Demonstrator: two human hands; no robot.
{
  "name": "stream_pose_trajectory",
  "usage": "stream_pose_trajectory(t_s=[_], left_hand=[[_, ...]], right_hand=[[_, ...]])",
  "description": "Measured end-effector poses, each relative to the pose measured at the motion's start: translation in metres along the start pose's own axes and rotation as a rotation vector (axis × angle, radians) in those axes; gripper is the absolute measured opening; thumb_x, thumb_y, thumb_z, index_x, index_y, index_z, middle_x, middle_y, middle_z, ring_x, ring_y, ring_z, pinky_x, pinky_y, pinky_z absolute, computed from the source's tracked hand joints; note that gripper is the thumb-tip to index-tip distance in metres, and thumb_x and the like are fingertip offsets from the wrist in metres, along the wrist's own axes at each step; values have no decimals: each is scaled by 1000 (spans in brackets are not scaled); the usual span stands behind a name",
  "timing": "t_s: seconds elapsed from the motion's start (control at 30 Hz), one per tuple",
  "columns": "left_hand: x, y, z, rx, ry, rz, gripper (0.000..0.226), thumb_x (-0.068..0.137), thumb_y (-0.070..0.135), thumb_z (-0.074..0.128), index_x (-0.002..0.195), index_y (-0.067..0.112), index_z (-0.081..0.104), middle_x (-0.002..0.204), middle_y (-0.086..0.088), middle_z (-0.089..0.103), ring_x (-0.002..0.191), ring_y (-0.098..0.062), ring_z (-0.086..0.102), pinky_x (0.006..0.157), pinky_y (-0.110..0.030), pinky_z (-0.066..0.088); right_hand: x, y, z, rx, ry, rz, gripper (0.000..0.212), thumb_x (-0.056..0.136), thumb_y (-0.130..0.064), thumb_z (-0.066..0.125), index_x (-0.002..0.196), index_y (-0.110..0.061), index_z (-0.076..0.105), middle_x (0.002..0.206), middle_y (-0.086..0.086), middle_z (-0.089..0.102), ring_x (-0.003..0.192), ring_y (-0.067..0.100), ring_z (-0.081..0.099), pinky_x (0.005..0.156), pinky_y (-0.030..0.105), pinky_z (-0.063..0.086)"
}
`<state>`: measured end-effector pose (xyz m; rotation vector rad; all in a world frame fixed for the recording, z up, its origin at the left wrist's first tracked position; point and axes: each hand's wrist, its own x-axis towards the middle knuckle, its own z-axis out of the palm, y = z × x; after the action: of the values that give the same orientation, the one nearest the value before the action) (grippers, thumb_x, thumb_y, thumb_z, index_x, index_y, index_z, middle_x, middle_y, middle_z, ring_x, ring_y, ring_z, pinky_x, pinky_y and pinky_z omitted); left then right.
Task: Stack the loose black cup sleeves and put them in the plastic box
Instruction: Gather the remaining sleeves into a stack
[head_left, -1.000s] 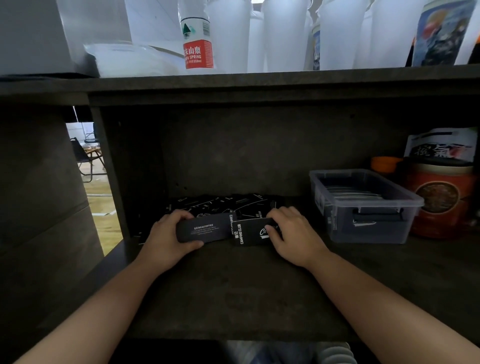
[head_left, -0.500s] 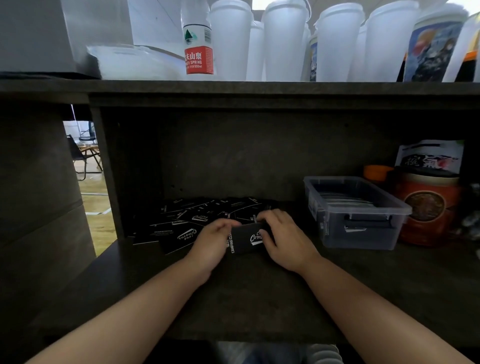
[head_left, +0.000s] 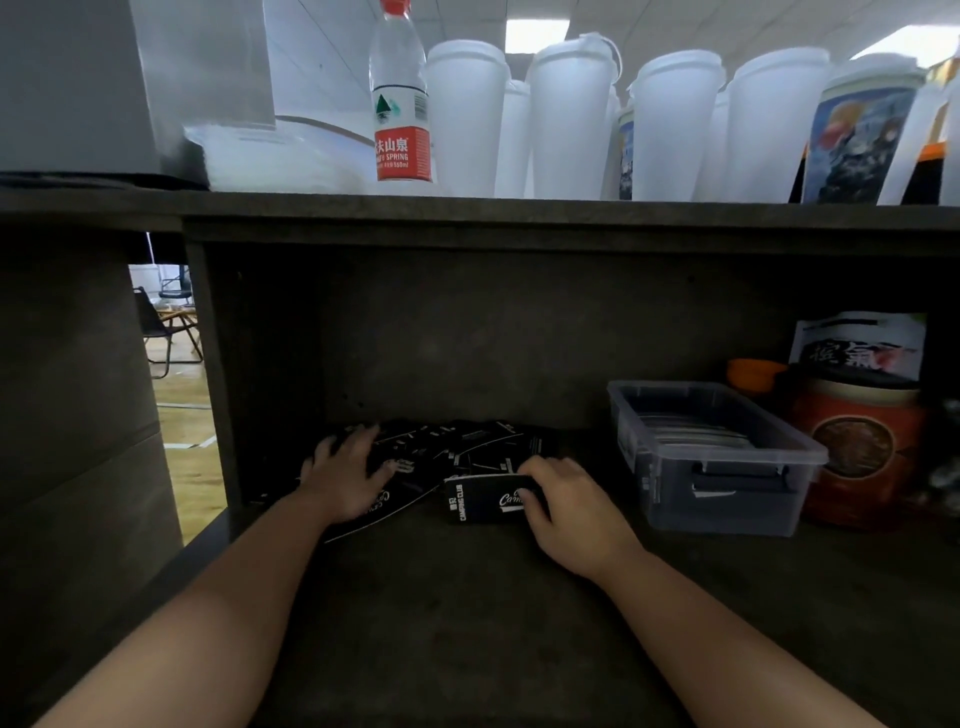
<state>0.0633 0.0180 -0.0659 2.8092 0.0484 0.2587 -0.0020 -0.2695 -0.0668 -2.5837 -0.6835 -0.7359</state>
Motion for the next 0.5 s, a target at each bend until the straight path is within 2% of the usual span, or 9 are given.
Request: stream_pose_trajectory(t_s=[0.07,0.2,0.3,0.4,0.5], left_hand=[[2,-1,3,94,-135,-30,66,97,63,26,154,32,16,162,5,12,148,-30,7,117,-45,11],[-7,5,-5,122,-65,-35,75,88,72,35,149,29,30,158,-2,24,145,-31,13,115,-45,17],[-16,5,-9,164,-70,-24,83,83,79,35,151,31,27,158,-4,21,144,-30,12,114,-45,17],[-20,0,-14,152,-91,-22,79,82,77,40,148,35,32,157,-3,22,143,-30,13,113,-45,18],[-21,-7,-15,99,-50,-45,74,78,74,55,139,33,45,151,-3,33,139,-30,22,110,-45,25]], right_hand=[[1,0,1,-19,20,-8,24,99,-31,48,121,-25,53,111,-8,59,103,7,50,87,26,46],[0,1,-1,-13,80,-25,18,98,-29,48,114,-23,55,101,-7,61,94,7,51,81,28,47],[0,-1,1,1,42,-26,18,97,-29,49,113,-22,54,102,-5,62,94,9,52,81,30,48],[0,-3,2,-10,9,-24,19,97,-30,49,114,-23,54,106,-5,61,97,10,51,82,29,46],[-1,-4,0,-28,4,-26,19,97,-31,47,113,-22,54,105,-4,61,97,12,51,83,31,45]])
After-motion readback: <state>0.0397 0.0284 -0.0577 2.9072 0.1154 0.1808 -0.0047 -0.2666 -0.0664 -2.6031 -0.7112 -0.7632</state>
